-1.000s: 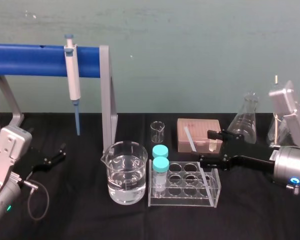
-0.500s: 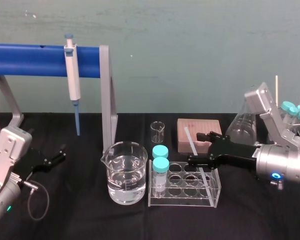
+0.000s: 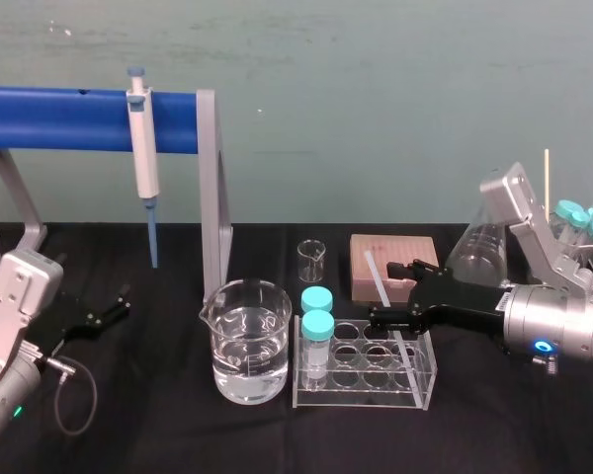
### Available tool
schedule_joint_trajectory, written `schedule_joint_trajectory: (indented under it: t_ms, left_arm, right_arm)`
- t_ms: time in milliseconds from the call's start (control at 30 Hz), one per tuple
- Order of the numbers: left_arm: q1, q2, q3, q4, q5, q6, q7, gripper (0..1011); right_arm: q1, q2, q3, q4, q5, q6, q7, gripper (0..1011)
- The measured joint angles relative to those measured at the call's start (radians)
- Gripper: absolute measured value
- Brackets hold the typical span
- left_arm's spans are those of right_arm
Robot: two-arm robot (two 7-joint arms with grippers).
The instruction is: Pick up the stirring rod with one hand, then place it down.
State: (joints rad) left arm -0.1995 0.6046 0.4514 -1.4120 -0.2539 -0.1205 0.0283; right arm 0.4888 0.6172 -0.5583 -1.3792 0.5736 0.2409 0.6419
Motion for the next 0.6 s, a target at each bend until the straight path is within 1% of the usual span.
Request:
schedule_joint_trajectory:
  t_ms: [167, 233, 267, 367, 400, 433, 467, 500, 600]
  left_arm:
    - [0.000, 0.000, 0.000, 0.000, 0.000, 0.000, 0.000, 1000]
    - [0.000, 0.000, 0.000, 0.000, 0.000, 0.000, 0.000, 1000]
    - [0.000, 0.000, 0.000, 0.000, 0.000, 0.000, 0.000, 1000]
    - [0.000, 0.000, 0.000, 0.000, 0.000, 0.000, 0.000, 1000]
    - [0.000, 0.000, 0.000, 0.000, 0.000, 0.000, 0.000, 1000]
    - [0.000, 0.000, 0.000, 0.000, 0.000, 0.000, 0.000, 1000]
    - [0.000, 0.000, 0.000, 0.000, 0.000, 0.000, 0.000, 1000]
    - [0.000, 0.000, 0.000, 0.000, 0.000, 0.000, 0.000, 1000]
    - [0.000, 0.000, 0.000, 0.000, 0.000, 0.000, 0.000, 1000]
  right_arm:
    - [-0.001, 0.000, 0.001, -0.001, 0.001, 0.000, -0.001, 981]
    - [-0.002, 0.000, 0.002, -0.001, 0.002, 0.000, -0.001, 913]
    - [-0.002, 0.001, 0.002, -0.001, 0.002, 0.000, -0.001, 913]
    - [-0.002, 0.001, 0.002, -0.001, 0.003, 0.000, -0.001, 839]
    - [-0.002, 0.001, 0.002, -0.001, 0.003, 0.000, -0.002, 795]
    - [-0.002, 0.001, 0.003, -0.001, 0.003, 0.000, -0.002, 778]
    - [-0.002, 0.001, 0.003, -0.002, 0.003, 0.000, -0.002, 723]
    - [-0.002, 0.001, 0.003, -0.002, 0.003, 0.000, -0.002, 723]
    - [-0.003, 0.001, 0.003, -0.002, 0.004, 0.000, -0.002, 625]
